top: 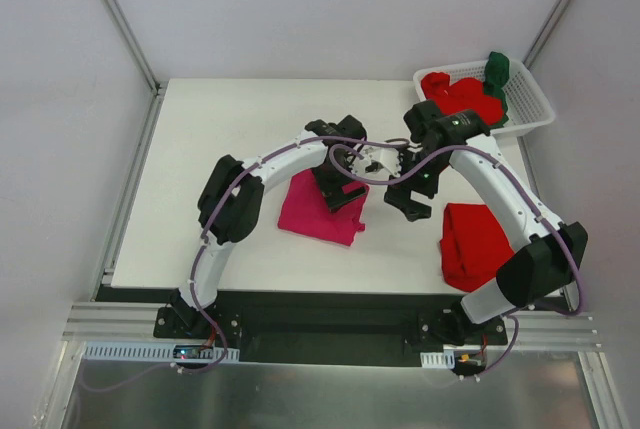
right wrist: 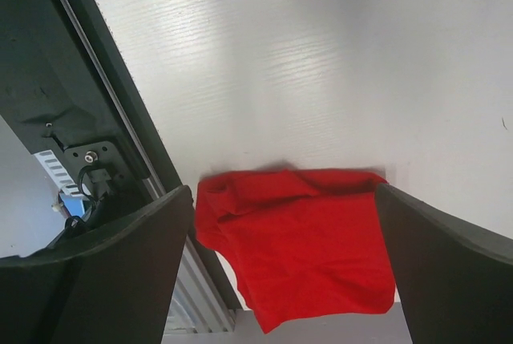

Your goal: Fold and stack the t-shirts

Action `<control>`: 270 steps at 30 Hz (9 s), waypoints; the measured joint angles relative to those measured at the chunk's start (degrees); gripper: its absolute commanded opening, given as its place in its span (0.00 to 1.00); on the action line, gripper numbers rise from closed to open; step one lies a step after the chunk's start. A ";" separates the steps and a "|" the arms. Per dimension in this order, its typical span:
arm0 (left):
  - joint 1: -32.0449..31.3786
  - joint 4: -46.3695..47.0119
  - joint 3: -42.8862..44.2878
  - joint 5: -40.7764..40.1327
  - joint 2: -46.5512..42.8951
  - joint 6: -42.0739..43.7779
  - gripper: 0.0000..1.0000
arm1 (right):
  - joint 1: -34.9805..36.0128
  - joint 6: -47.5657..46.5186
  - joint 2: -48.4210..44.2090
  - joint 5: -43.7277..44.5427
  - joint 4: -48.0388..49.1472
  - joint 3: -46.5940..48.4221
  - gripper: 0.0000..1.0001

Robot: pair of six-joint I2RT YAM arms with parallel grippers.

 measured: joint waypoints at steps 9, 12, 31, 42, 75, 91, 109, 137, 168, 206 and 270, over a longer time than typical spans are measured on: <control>-0.70 1.18 0.00 -2.67 3.91 -2.08 0.99 | -0.79 -0.15 -4.61 0.44 -1.16 -3.04 1.00; -0.74 1.81 -0.28 -2.38 4.37 -1.88 0.99 | -0.92 -0.17 -4.76 0.59 -1.16 -3.48 1.00; 3.98 6.84 -10.29 -3.78 -0.52 39.65 0.99 | -0.94 -1.51 -9.03 0.39 -1.68 -3.72 1.00; 2.58 9.70 -23.52 -0.13 -9.60 72.39 0.99 | -0.90 -3.23 -9.05 0.37 -1.75 -4.98 1.00; 7.48 12.87 -18.56 -5.81 -23.28 37.94 0.99 | 0.61 1.27 -6.97 -7.96 3.28 -0.33 1.00; 31.65 13.53 -36.26 -9.70 -26.73 15.21 0.99 | 17.97 6.80 2.16 -9.20 9.40 -5.18 1.00; 42.73 2.51 -22.80 -9.55 -29.33 12.44 0.99 | 29.24 10.84 14.56 -0.31 40.24 -11.56 1.00; 42.73 0.70 -27.87 -7.96 -34.23 13.57 0.99 | 38.36 16.83 16.96 17.07 50.75 -18.84 1.00; 42.23 0.33 -25.29 -8.04 -32.13 14.21 0.99 | 34.99 14.21 17.88 22.71 42.23 -9.25 1.00; 40.48 0.35 -25.29 -8.52 -32.09 15.50 0.99 | 35.65 20.28 20.46 14.51 37.09 -2.86 1.00; 37.57 0.33 -25.16 -10.19 -30.21 16.83 0.99 | 35.26 14.05 23.10 29.42 45.51 -10.73 1.00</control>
